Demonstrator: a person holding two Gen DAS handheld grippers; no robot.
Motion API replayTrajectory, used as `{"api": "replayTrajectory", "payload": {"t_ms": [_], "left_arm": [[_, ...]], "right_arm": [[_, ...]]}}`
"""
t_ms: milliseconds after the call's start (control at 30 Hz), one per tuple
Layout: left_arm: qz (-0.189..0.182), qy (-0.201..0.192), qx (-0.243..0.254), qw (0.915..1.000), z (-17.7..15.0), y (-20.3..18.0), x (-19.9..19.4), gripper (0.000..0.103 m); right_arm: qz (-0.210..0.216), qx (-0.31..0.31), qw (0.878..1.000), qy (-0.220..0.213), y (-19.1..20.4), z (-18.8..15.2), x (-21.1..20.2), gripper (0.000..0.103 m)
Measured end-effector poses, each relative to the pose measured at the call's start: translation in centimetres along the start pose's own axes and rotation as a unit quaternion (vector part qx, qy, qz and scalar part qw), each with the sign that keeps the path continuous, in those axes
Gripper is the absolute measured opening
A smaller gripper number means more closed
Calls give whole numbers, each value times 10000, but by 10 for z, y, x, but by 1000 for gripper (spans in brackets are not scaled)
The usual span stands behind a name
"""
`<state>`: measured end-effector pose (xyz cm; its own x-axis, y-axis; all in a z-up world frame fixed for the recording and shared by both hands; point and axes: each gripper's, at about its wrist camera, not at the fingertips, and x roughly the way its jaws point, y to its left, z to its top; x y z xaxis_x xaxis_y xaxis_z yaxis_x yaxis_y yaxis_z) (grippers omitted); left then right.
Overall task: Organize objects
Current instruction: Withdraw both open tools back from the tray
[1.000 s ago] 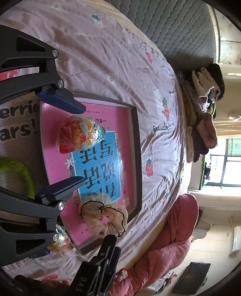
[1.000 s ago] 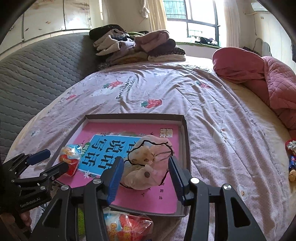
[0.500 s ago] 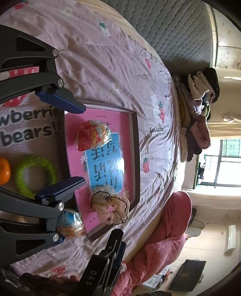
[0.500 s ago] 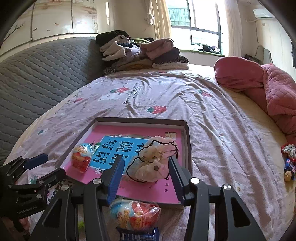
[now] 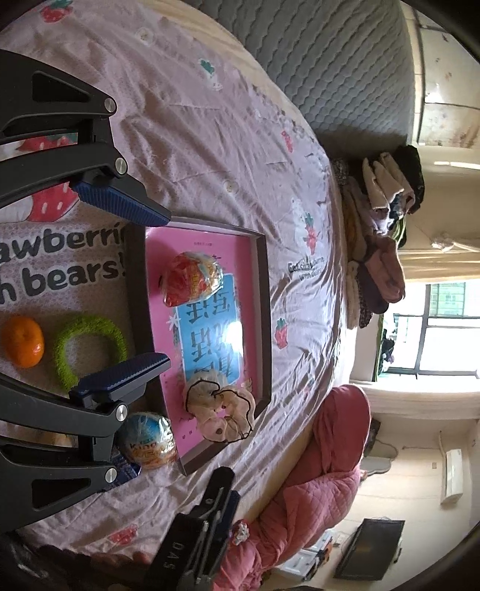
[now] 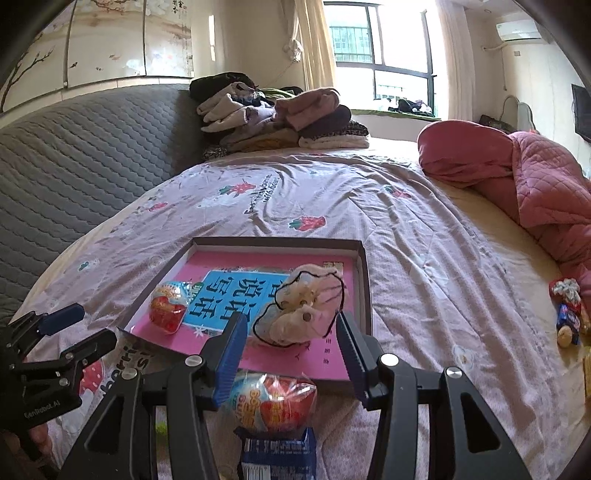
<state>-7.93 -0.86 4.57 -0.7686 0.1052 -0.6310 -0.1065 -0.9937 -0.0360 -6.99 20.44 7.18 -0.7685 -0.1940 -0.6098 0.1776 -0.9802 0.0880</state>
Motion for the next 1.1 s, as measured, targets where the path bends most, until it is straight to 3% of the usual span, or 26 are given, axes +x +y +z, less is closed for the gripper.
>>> {"api": "replayTrajectory", "payload": {"t_ms": [267,767,1100], "left_arm": [[10,48,-136,9999,-12,5,-6,72],[25,-82,-17,10000,-29,-6,-23,72],[83,34,98,9999,-43,-18,-23,72]], "right_arm": [[31,-21,10000,4,2,-8,-10,50],[29,-177,9997,-177,14,-25,-37,50],[47,-400,9988,-289,23,-35,-46,50]]}}
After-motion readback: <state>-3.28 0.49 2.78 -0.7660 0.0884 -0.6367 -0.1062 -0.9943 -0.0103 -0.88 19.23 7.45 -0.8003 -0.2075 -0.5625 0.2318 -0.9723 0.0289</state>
